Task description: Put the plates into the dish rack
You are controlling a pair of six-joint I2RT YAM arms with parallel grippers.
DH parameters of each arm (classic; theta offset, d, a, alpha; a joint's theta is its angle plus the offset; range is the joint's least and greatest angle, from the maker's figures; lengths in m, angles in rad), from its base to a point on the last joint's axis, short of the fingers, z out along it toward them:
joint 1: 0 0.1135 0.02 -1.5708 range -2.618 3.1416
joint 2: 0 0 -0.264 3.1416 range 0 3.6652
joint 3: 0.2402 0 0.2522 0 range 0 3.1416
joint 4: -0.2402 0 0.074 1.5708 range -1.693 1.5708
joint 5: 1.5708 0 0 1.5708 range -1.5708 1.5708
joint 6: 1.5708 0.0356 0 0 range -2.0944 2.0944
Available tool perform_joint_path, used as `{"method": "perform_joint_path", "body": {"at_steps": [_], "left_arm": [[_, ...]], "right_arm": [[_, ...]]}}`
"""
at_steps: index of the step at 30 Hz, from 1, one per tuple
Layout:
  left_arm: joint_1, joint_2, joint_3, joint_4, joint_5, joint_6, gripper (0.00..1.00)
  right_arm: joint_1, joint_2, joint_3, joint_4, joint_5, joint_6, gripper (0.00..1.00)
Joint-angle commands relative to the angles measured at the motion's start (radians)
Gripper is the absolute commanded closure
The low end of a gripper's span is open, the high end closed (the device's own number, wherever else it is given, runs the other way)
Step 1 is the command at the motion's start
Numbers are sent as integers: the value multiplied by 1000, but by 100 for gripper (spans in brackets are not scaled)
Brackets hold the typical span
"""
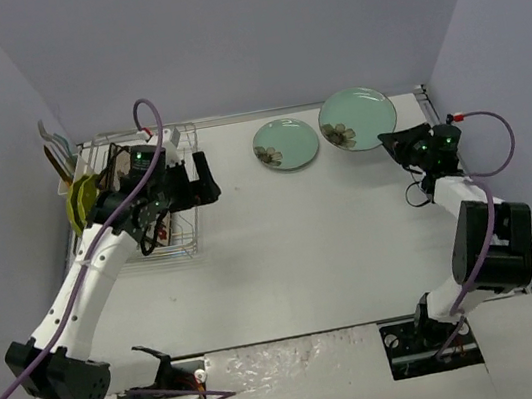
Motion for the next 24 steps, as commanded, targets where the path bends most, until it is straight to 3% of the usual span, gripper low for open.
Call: {"method": "perform_joint_path", "body": {"at_steps": [1, 7, 13, 16, 24], "left_arm": [[-38, 68, 118, 207, 117, -109, 3], [-93, 145, 142, 388, 265, -165, 3], [-112, 200, 169, 388, 302, -198, 4], [-116, 209, 158, 401, 310, -236, 7], [-116, 220, 138, 446, 331, -282, 30]], "right_arm": [[73, -182, 5, 79, -190, -13, 100], [192, -344, -40, 6, -267, -22, 100], [225, -403, -64, 3, -332, -7, 100], [225, -415, -66, 11, -350, -3, 100], [260, -411, -70, 63, -383, 40, 100]]}}
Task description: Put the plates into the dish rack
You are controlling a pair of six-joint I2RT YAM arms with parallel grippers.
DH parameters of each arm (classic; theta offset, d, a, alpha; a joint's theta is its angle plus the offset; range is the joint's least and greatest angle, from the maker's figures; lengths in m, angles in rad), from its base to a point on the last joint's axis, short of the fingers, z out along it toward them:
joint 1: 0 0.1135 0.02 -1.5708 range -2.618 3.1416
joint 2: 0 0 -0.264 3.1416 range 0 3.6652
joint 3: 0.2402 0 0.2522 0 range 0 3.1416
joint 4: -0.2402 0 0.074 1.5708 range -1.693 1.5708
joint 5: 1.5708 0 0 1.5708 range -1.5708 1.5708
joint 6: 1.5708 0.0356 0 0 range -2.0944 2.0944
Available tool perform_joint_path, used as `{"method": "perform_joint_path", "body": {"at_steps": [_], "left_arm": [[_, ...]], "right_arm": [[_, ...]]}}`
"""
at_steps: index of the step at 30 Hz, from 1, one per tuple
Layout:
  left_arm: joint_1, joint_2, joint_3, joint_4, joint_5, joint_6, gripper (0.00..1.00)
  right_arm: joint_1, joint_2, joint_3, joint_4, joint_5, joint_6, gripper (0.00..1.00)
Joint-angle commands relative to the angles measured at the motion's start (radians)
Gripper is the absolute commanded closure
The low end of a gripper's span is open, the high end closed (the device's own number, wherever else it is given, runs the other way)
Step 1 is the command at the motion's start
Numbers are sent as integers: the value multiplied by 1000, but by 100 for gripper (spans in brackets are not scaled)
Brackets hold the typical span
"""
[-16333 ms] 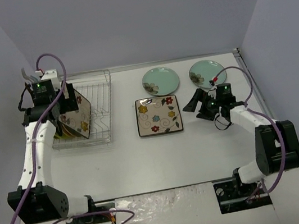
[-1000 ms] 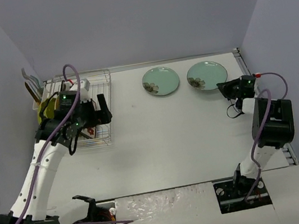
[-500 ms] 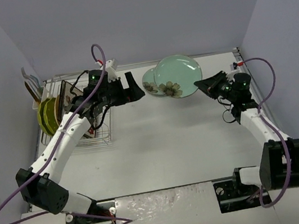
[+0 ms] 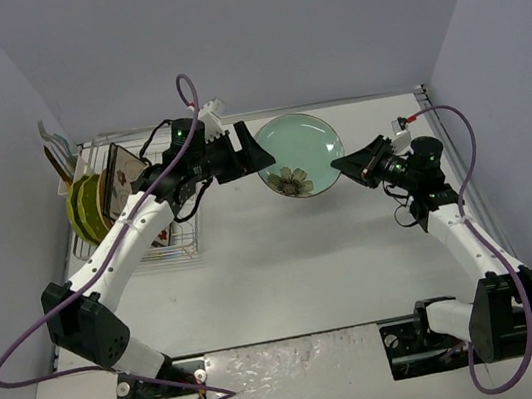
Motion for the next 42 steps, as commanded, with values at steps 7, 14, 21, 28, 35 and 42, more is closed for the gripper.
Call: {"method": "perform_joint_path", "body": {"at_steps": [7, 14, 21, 28, 35, 42], "left_arm": [[-8, -8, 10, 143, 66, -74, 41], [-8, -7, 3, 163, 77, -91, 57], [-7, -14, 2, 178, 84, -92, 76], [-6, -37, -5, 166, 73, -50, 100], [18, -81, 41, 42, 1, 51, 100], [135, -144, 124, -219, -203, 242, 100]], "right_arm": [[29, -39, 19, 297, -95, 116, 100], [43, -31, 8, 334, -95, 134, 100], [57, -37, -8, 332, -77, 127, 100], [58, -56, 12, 156, -40, -16, 63], [52, -78, 78, -132, 27, -271, 14], [29, -60, 124, -224, 21, -365, 4]]}}
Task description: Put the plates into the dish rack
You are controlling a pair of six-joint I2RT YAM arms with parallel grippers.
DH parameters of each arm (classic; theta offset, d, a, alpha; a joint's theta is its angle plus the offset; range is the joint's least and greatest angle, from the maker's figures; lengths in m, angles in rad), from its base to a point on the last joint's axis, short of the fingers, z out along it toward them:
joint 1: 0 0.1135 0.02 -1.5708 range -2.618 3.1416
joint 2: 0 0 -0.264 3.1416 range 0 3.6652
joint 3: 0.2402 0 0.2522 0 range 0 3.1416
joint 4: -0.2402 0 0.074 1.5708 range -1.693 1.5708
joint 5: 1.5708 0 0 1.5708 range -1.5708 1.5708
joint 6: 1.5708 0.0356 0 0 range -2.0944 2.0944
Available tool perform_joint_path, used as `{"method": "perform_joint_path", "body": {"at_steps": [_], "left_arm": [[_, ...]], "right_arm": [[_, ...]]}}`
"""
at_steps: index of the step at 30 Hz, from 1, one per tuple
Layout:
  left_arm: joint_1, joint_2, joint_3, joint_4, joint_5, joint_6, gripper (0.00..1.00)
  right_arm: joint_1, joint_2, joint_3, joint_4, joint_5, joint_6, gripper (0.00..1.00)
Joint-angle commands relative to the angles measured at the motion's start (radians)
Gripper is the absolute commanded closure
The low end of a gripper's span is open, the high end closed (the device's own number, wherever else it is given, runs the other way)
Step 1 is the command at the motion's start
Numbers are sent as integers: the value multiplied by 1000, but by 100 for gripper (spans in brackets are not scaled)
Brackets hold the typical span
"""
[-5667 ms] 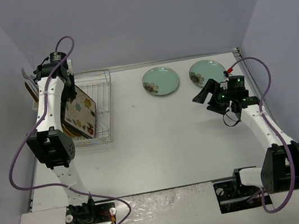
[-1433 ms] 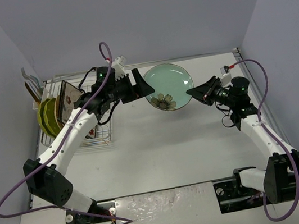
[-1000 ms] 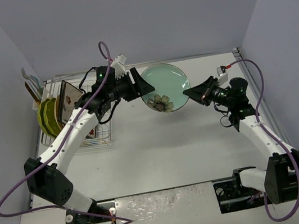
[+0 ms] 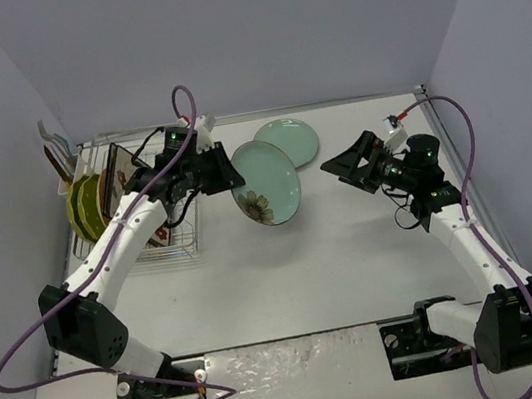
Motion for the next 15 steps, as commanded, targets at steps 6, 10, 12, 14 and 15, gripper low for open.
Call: {"method": "perform_joint_path", "body": {"at_steps": [6, 10, 12, 14, 15], "left_arm": [[171, -152, 255, -291, -428, 351, 100], [217, -138, 294, -348, -557, 443, 100], [226, -121, 319, -368, -602, 466, 100], [228, -103, 334, -373, -629, 489, 100], [229, -92, 339, -373, -643, 499, 100]], "right_arm": [[-14, 27, 94, -49, 13, -127, 0], [-13, 41, 94, -54, 19, -133, 0], [-14, 49, 92, -54, 23, -132, 0], [-14, 56, 91, -56, 27, -131, 0], [-14, 58, 91, -57, 28, -132, 0]]}}
